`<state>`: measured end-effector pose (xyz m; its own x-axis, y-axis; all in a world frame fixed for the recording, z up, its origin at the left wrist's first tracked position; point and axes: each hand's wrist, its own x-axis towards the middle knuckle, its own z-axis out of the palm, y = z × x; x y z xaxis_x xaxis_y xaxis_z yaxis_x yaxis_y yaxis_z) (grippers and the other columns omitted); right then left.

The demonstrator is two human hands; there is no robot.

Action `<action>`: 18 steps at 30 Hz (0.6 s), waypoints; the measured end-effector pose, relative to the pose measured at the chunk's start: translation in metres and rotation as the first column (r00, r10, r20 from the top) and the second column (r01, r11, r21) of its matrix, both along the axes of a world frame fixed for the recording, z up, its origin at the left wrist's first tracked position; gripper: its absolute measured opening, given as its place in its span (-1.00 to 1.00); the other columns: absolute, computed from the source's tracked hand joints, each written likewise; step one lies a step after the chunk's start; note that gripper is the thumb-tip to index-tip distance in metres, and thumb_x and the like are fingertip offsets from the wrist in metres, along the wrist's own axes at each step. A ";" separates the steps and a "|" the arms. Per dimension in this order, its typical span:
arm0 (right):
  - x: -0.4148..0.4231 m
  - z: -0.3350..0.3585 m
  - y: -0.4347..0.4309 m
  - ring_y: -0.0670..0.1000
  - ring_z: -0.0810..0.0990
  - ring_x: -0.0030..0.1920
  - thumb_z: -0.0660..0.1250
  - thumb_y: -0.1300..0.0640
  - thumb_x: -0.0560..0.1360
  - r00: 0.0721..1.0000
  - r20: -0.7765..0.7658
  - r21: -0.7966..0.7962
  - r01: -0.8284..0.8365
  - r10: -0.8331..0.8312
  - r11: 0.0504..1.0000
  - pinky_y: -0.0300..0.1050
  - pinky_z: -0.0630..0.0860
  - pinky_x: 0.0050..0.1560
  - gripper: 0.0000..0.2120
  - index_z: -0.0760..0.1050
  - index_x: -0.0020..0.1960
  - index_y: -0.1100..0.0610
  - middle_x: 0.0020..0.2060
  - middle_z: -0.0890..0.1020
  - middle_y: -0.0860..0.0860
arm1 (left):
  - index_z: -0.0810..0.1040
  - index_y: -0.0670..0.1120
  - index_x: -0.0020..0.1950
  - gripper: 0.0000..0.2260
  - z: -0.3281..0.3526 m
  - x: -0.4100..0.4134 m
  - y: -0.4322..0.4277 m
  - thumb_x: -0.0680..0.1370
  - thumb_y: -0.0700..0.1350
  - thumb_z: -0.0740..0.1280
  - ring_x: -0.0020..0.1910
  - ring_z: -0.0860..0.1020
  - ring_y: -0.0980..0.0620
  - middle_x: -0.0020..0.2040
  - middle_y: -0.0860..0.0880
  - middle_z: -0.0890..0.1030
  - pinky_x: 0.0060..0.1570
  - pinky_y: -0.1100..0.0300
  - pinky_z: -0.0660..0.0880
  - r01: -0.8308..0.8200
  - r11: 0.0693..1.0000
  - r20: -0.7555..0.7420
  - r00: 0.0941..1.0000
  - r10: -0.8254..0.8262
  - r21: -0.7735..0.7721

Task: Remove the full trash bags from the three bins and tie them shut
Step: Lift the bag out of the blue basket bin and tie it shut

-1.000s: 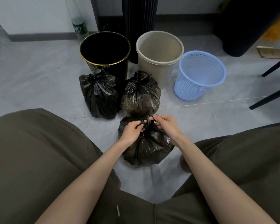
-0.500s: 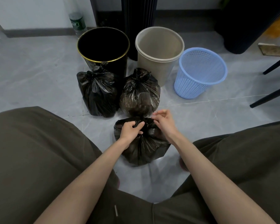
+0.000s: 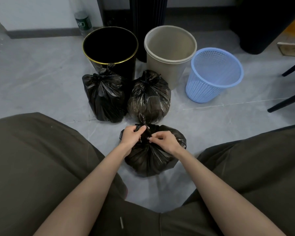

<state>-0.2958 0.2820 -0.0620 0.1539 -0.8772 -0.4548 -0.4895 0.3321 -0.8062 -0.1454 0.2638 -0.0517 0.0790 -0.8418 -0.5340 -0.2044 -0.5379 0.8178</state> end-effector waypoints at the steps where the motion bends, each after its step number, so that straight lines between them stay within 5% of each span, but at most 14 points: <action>1: -0.001 0.002 0.000 -0.01 0.67 -0.03 0.42 0.12 0.46 0.998 0.050 0.025 0.033 -0.034 0.999 -0.13 0.50 0.11 -0.82 0.61 -0.31 -0.03 -0.15 0.72 0.05 | 0.58 -0.15 -0.17 -0.80 0.000 0.000 0.000 0.56 -0.05 0.31 -0.36 0.44 0.10 -0.33 -0.05 0.52 -0.36 0.33 0.40 -0.012 1.000 -0.014 1.000 0.013 0.029; 5: -0.006 0.009 0.003 -0.21 0.60 -0.24 0.39 0.22 0.49 0.946 0.245 0.218 0.158 -0.211 0.963 -0.45 0.48 -0.15 -0.88 0.65 -0.21 0.13 -0.19 0.68 0.02 | 0.57 -0.06 -0.19 -0.83 -0.002 0.001 -0.003 0.55 -0.02 0.32 -0.26 0.49 0.08 -0.30 0.00 0.54 -0.26 0.29 0.46 -0.020 0.999 0.000 1.000 0.020 0.044; 10: -0.004 0.008 0.009 -0.04 0.59 -0.27 0.41 0.26 0.45 0.703 0.260 0.471 0.506 -0.662 0.723 -0.33 0.58 -0.26 -0.95 0.64 -0.15 0.22 -0.34 0.64 0.04 | 0.65 -0.10 -0.08 -0.71 0.012 0.005 -0.010 0.63 -0.03 0.17 -0.26 0.50 0.14 -0.15 0.01 0.61 -0.29 0.33 0.47 0.110 0.992 0.029 0.994 -0.108 -0.054; 13: -0.001 0.002 0.014 -0.10 0.56 -0.33 0.43 0.25 0.44 0.732 0.209 0.398 0.542 -0.648 0.740 -0.41 0.51 -0.35 -0.89 0.62 -0.27 0.18 -0.41 0.61 0.01 | 0.61 -0.15 -0.12 -0.64 0.032 0.000 -0.015 0.65 -0.02 0.10 -0.25 0.52 0.12 -0.18 0.05 0.60 -0.30 0.37 0.49 0.323 0.946 -0.061 0.945 -0.322 0.003; 18: 0.003 -0.001 0.019 -0.24 0.54 -0.27 0.41 0.23 0.46 0.885 0.230 0.093 0.395 -0.406 0.914 -0.34 0.43 -0.06 -0.91 0.68 -0.16 0.10 -0.37 0.65 -0.08 | 0.61 -0.18 0.00 -0.64 0.049 -0.006 -0.021 0.66 -0.05 0.07 -0.19 0.51 0.12 -0.05 -0.03 0.61 -0.16 0.35 0.51 0.507 0.862 -0.061 0.860 -0.506 -0.005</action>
